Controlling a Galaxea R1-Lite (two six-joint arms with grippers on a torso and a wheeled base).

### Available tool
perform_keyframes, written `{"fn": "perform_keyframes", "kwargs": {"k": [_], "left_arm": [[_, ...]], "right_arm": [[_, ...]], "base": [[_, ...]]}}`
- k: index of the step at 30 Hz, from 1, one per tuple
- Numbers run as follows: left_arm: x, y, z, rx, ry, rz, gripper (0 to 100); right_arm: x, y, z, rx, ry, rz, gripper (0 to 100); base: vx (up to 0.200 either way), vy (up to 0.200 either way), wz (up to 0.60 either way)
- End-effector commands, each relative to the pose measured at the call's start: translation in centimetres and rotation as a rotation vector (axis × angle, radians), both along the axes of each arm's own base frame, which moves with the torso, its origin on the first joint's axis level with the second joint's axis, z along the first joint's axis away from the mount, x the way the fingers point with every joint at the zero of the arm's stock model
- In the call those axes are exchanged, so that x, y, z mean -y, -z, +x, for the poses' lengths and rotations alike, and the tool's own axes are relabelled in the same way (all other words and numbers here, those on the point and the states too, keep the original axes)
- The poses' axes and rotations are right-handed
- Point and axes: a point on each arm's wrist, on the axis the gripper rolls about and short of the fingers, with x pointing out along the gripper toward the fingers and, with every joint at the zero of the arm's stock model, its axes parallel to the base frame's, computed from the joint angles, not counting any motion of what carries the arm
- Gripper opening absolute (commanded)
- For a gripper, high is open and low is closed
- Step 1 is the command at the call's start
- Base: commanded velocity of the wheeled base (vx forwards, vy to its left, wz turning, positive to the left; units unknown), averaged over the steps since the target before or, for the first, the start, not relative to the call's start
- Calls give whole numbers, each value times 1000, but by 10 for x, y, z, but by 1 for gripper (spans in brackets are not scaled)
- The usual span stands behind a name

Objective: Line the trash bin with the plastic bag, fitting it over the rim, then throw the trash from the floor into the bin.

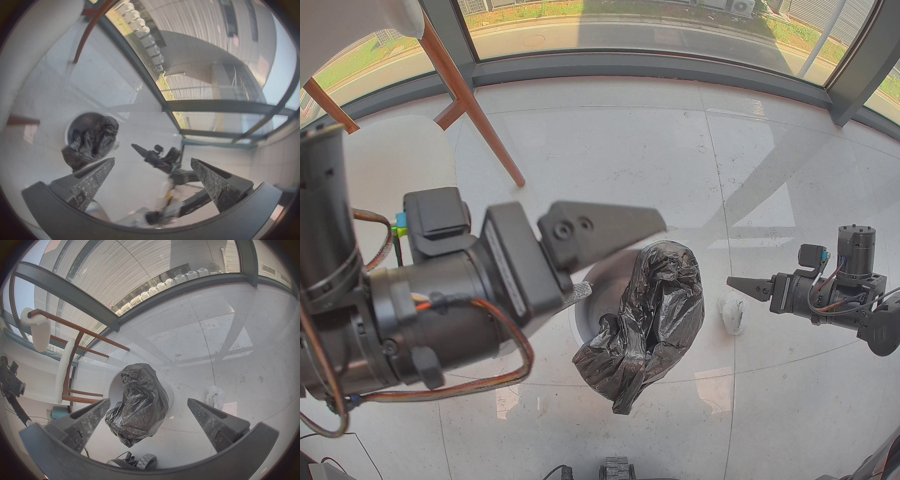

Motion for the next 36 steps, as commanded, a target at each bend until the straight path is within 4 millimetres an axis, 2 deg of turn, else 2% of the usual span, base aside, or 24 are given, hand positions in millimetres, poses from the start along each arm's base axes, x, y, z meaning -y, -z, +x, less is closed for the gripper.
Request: {"fn": "perform_keyframes", "kwargs": {"k": [1,3,4,8,17,23,29,36], "left_arm": [[46,114,87,364,194,883,100],[52,120,91,357,189,903,100],[66,130,99,348,178,928,100],[85,150,118,318,167,962,100],[95,182,132,269,108,1068,100],[103,182,150,280,59,1059,100],[104,165,166,310,-4,1018,100],[94,175,186,280,-60,1036,100]], "right_arm": [[0,-5,-4,29,-1,6,100],[1,-5,-5,29,0,8,100],[2,-5,-7,26,4,7,100],[3,-3,-8,20,15,1,100],[2,-6,-7,53,12,9,100],[3,-4,-8,47,13,8,100],[2,-6,-9,56,11,9,100],[0,-7,-10,62,0,9,100]], "base": [[0,0,0],[0,0,0],[0,0,0],[0,0,0],[0,0,0],[0,0,0],[0,0,0],[0,0,0]]}}
